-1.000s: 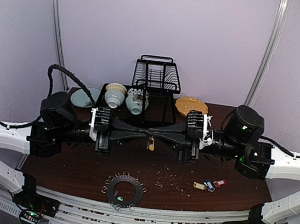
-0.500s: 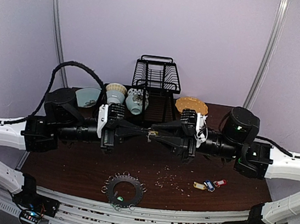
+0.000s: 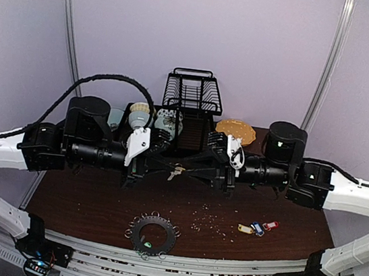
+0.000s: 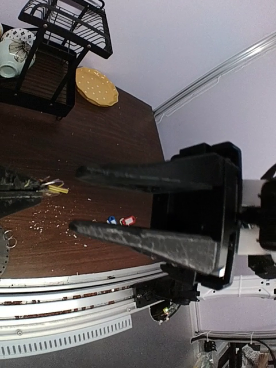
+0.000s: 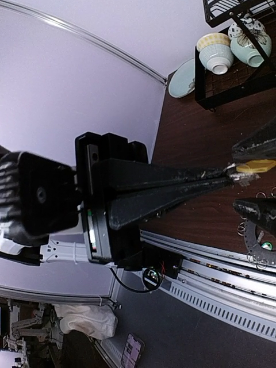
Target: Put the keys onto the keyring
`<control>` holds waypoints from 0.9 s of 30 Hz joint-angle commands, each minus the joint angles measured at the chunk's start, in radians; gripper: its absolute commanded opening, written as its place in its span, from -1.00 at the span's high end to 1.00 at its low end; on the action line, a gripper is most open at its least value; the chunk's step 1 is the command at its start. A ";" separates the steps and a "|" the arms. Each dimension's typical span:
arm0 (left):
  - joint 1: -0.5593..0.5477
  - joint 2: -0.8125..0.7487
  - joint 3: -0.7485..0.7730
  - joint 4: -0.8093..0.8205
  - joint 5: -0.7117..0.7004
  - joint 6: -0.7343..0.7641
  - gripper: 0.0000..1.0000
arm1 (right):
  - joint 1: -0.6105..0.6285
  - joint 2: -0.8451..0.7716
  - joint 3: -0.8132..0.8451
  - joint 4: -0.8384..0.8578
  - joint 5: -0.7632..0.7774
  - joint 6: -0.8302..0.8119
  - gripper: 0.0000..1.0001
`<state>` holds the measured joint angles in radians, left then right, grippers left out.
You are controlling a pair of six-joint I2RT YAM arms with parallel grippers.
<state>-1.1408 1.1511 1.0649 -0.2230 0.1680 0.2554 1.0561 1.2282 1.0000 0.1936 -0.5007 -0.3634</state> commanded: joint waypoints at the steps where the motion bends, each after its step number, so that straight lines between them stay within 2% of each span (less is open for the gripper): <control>1: -0.004 -0.012 -0.010 -0.009 0.041 0.026 1.00 | -0.050 0.019 0.099 -0.100 -0.168 0.011 0.53; 6: -0.004 -0.013 -0.006 -0.037 0.068 0.087 1.00 | -0.053 0.078 0.193 -0.260 -0.188 -0.041 0.51; 10: -0.004 0.000 0.007 -0.056 0.071 0.106 1.00 | -0.052 0.111 0.220 -0.279 -0.208 -0.043 0.53; 18: -0.004 -0.001 0.005 -0.053 0.075 0.104 1.00 | -0.051 0.151 0.284 -0.420 -0.182 -0.096 0.51; 23: -0.004 0.001 0.005 -0.045 0.081 0.105 1.00 | -0.049 0.152 0.284 -0.427 -0.174 -0.091 0.70; 27: -0.004 0.001 0.006 -0.047 0.080 0.105 1.00 | -0.049 0.151 0.281 -0.426 -0.173 -0.092 0.72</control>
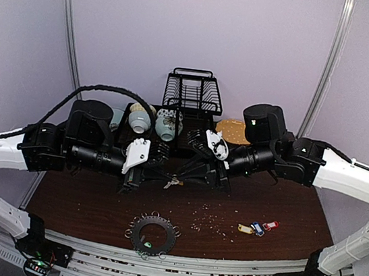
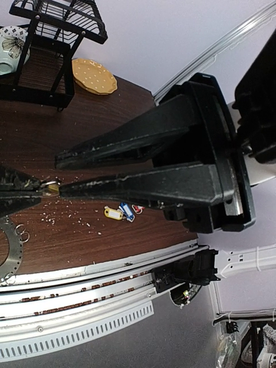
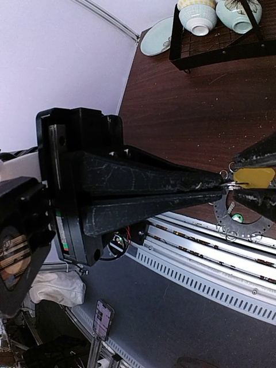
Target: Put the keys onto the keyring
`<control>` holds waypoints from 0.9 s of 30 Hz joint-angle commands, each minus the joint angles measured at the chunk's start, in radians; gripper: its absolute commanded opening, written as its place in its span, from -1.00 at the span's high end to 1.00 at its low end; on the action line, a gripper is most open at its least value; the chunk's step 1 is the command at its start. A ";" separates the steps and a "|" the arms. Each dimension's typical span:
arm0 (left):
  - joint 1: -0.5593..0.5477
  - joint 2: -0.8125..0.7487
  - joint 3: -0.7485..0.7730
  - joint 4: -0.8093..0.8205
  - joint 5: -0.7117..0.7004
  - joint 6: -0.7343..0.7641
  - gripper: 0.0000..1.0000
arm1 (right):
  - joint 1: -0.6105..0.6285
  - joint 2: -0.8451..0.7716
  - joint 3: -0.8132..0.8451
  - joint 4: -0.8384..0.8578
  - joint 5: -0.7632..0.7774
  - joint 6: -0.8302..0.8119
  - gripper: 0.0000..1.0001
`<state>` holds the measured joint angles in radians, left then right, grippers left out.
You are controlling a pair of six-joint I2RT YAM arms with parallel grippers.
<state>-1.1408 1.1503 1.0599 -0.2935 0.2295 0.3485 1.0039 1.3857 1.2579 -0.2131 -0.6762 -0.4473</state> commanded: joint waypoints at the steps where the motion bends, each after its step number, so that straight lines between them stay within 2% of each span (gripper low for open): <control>1: -0.004 0.002 0.013 0.025 0.020 0.012 1.00 | 0.004 -0.006 0.023 -0.019 0.003 -0.007 0.72; 7: -0.004 0.006 0.015 0.024 0.024 0.012 1.00 | 0.014 0.005 0.029 -0.015 -0.005 -0.008 0.71; 11: -0.004 0.004 0.014 0.025 0.022 0.012 1.00 | 0.018 0.005 0.033 -0.018 -0.004 -0.013 0.84; 20: -0.004 0.002 0.012 0.028 0.032 0.012 1.00 | 0.024 0.016 0.046 -0.040 0.001 -0.018 0.79; 23: -0.004 0.002 0.012 0.028 0.032 0.012 1.00 | 0.025 0.018 0.049 -0.048 0.006 -0.023 0.98; 27: -0.004 -0.004 0.008 0.033 0.031 0.011 1.00 | 0.026 0.013 0.051 -0.060 0.009 -0.034 1.00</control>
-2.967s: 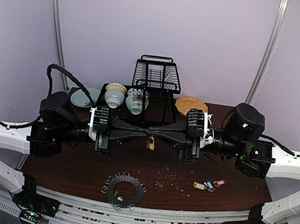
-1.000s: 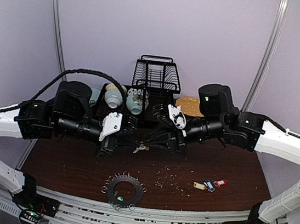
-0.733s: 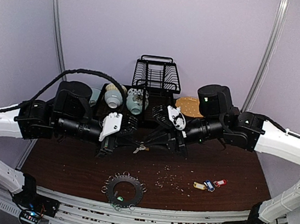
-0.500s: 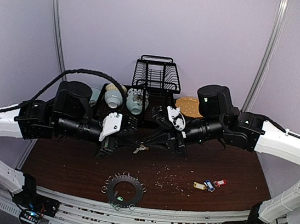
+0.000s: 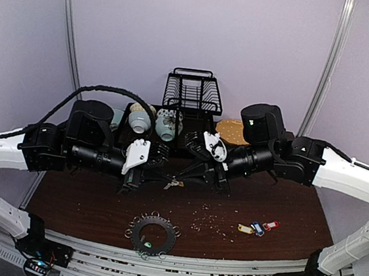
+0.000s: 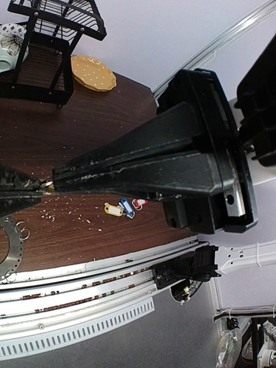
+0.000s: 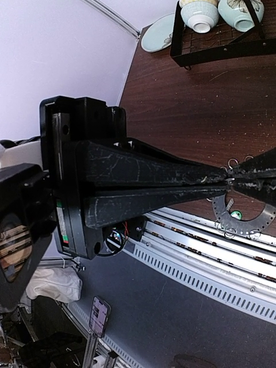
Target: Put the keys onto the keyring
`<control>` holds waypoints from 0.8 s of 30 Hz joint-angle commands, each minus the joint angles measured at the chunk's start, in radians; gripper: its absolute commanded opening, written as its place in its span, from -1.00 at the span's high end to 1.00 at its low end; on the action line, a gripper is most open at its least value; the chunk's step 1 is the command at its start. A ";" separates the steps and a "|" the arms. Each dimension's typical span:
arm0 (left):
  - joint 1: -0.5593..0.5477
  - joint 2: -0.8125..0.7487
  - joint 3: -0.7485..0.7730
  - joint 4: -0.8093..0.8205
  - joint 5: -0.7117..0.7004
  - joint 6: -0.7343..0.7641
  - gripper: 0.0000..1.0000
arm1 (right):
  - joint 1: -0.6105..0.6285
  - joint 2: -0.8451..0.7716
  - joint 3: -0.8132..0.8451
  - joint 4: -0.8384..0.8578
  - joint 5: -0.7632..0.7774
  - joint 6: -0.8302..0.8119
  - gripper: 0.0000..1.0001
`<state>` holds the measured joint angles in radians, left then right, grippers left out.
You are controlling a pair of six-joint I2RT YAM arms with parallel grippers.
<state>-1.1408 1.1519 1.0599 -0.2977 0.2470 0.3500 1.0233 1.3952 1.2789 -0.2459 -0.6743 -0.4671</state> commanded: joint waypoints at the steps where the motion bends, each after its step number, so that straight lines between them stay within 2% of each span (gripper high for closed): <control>1: -0.004 -0.007 0.006 0.039 0.015 0.009 1.00 | 0.007 0.004 0.031 -0.032 0.005 -0.016 1.00; 7: -0.004 -0.019 -0.007 0.065 0.017 0.004 0.99 | 0.004 -0.010 0.019 0.001 0.007 0.002 1.00; 9: -0.004 -0.046 -0.038 0.106 0.001 -0.007 0.41 | -0.006 -0.038 -0.023 0.099 0.006 0.052 1.00; 10: -0.004 -0.068 -0.064 0.134 -0.010 -0.011 0.30 | -0.013 -0.058 -0.069 0.183 0.003 0.096 1.00; 12: -0.004 -0.119 -0.122 0.214 -0.049 -0.023 0.21 | -0.022 -0.108 -0.178 0.413 0.005 0.201 1.00; 16: -0.004 -0.190 -0.217 0.372 -0.062 -0.045 0.19 | -0.021 -0.144 -0.332 0.814 0.013 0.403 1.00; 19: -0.003 -0.179 -0.204 0.407 -0.059 -0.060 0.23 | -0.012 -0.129 -0.402 1.084 0.002 0.537 1.00; 24: -0.004 -0.146 -0.201 0.502 0.005 -0.097 0.31 | 0.016 -0.067 -0.441 1.356 -0.005 0.644 1.00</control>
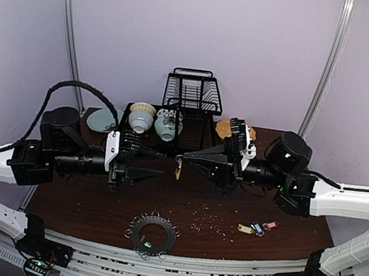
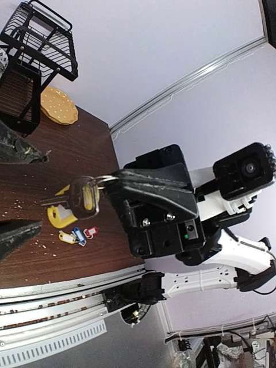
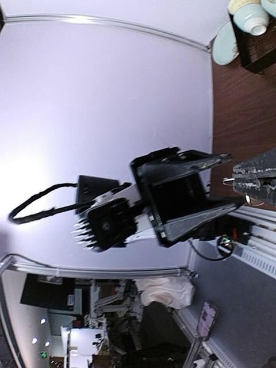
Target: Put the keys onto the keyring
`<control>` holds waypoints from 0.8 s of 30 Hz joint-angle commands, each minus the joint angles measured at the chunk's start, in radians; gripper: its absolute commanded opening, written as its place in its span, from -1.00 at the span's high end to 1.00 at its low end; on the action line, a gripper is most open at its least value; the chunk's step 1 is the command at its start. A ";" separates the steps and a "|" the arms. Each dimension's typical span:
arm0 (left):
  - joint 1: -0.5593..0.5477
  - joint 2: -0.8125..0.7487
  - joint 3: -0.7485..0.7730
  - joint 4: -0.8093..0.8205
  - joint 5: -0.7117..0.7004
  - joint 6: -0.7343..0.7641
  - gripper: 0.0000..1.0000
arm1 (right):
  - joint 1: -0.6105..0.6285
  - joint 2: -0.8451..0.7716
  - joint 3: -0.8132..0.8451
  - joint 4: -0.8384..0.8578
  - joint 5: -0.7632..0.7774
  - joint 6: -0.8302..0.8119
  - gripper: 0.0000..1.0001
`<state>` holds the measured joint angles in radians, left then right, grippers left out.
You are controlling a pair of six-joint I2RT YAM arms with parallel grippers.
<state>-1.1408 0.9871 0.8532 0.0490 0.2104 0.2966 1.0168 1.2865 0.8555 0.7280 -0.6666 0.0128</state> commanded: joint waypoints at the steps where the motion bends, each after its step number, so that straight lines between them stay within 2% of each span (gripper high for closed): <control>1: -0.004 0.024 0.005 0.173 0.047 -0.055 0.32 | 0.026 0.062 -0.021 0.434 -0.023 0.192 1.00; 5: -0.004 0.018 -0.011 0.237 0.083 -0.071 0.32 | 0.033 0.109 -0.037 0.595 -0.056 0.264 1.00; 15: -0.004 0.036 -0.016 0.292 0.206 -0.042 0.35 | 0.038 0.130 -0.005 0.605 -0.196 0.259 1.00; 19: -0.004 0.038 -0.013 0.315 0.211 -0.037 0.36 | 0.038 0.121 0.038 0.529 -0.295 0.253 1.00; 21: -0.004 0.037 -0.019 0.347 0.221 -0.048 0.35 | 0.038 0.111 0.036 0.496 -0.278 0.223 1.00; 24: -0.005 0.055 -0.033 0.410 0.218 -0.085 0.36 | 0.042 0.096 0.013 0.484 -0.172 0.172 1.00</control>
<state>-1.1408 1.0252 0.8391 0.3275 0.4046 0.2462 1.0496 1.4132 0.8658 1.2350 -0.8925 0.2432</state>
